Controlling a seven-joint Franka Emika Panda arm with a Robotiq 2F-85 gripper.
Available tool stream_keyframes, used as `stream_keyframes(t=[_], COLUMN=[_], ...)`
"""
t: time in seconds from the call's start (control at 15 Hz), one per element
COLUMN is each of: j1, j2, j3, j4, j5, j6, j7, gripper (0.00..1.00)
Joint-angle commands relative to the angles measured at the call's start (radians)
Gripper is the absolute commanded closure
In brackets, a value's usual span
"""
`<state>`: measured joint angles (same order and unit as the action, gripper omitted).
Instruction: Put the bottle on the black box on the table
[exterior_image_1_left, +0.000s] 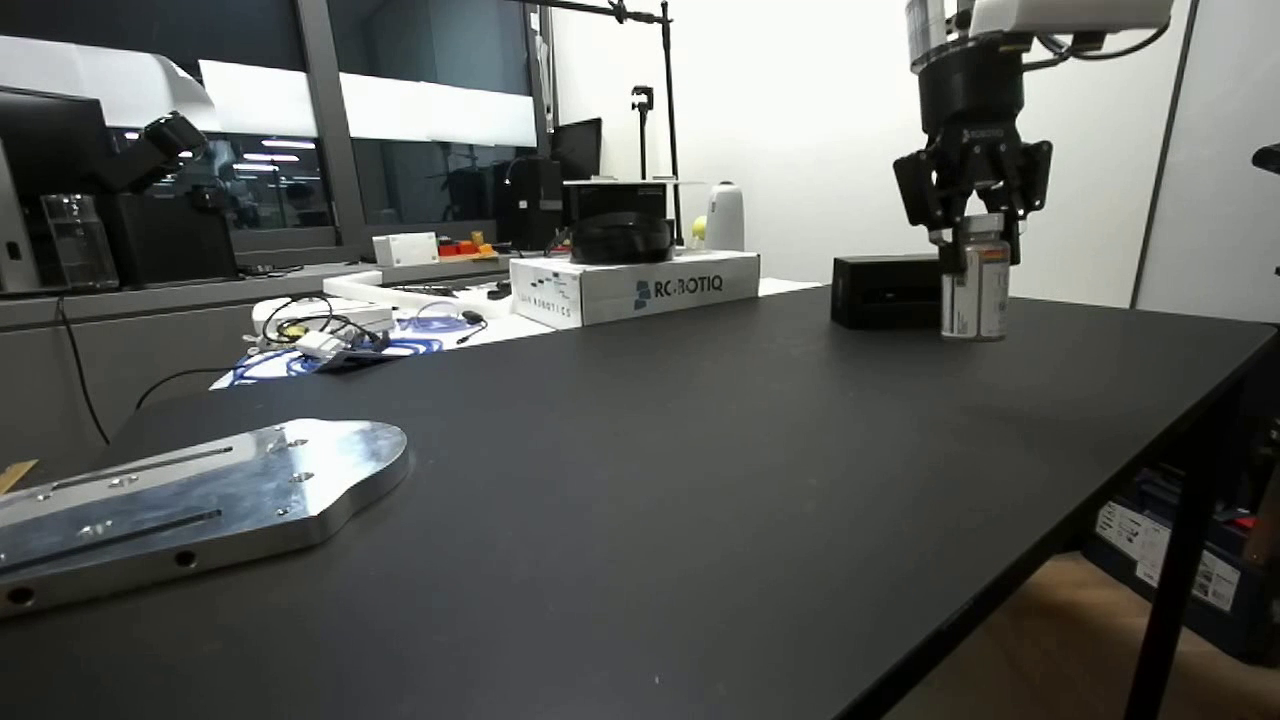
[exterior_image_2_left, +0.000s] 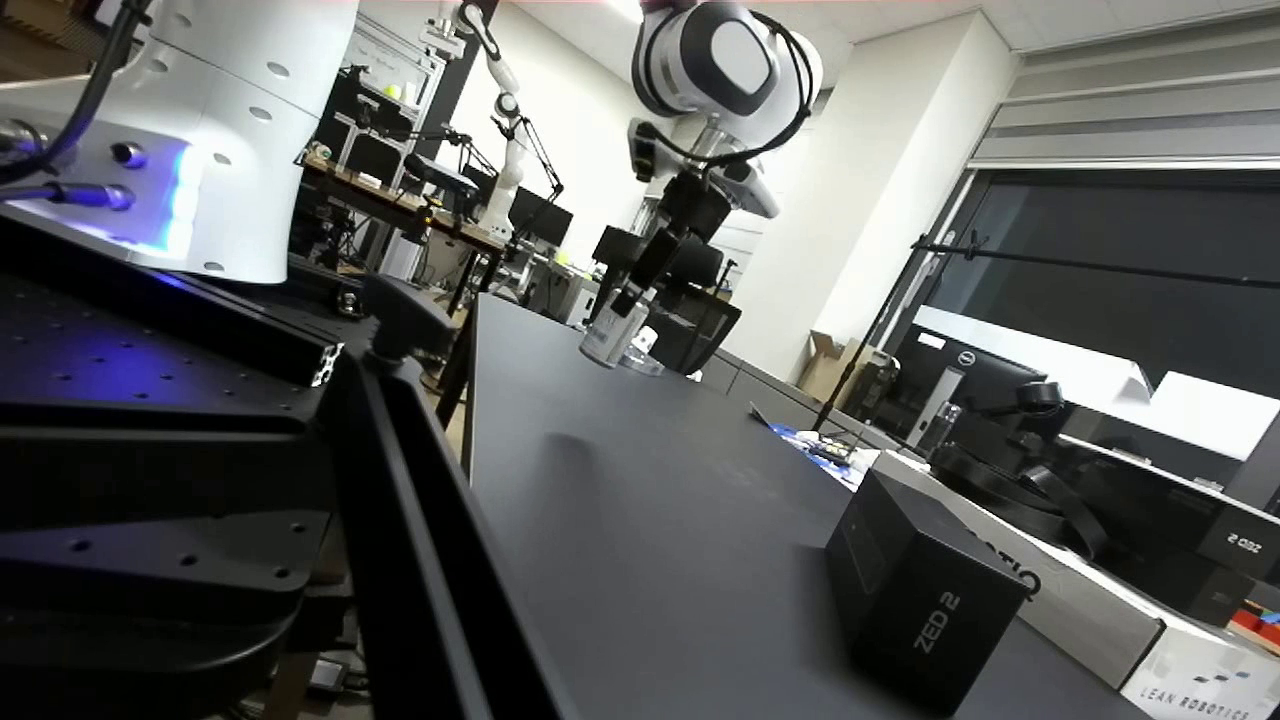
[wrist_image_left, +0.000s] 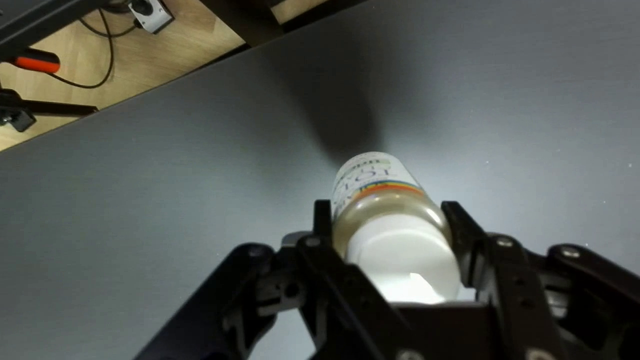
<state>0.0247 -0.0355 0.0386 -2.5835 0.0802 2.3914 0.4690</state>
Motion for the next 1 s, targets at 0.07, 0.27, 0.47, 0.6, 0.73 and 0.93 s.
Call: stream_keyframes(t=[0.07,0.27,0.47,0.6,0.73,0.93], j1=[0.007,0.018,0.031,0.040,0.045,0.048], j2=[0.084,0.140,0.174,0.161,0.127,0.049], j3=[0.000,-0.007,-0.014,-0.013,-0.008,0.001], j4=[-0.034,-0.046,-0.046,-0.046,-0.051,-0.063], j5=[0.008,-0.006,0.001,0.009,0.022,0.050], j6=[0.192,0.298,0.342,0.336,0.314,0.266], j7=[0.020,0.035,0.032,0.031,0.025,0.016], gripper=[0.69,0.69,0.69,0.19,0.12,0.00])
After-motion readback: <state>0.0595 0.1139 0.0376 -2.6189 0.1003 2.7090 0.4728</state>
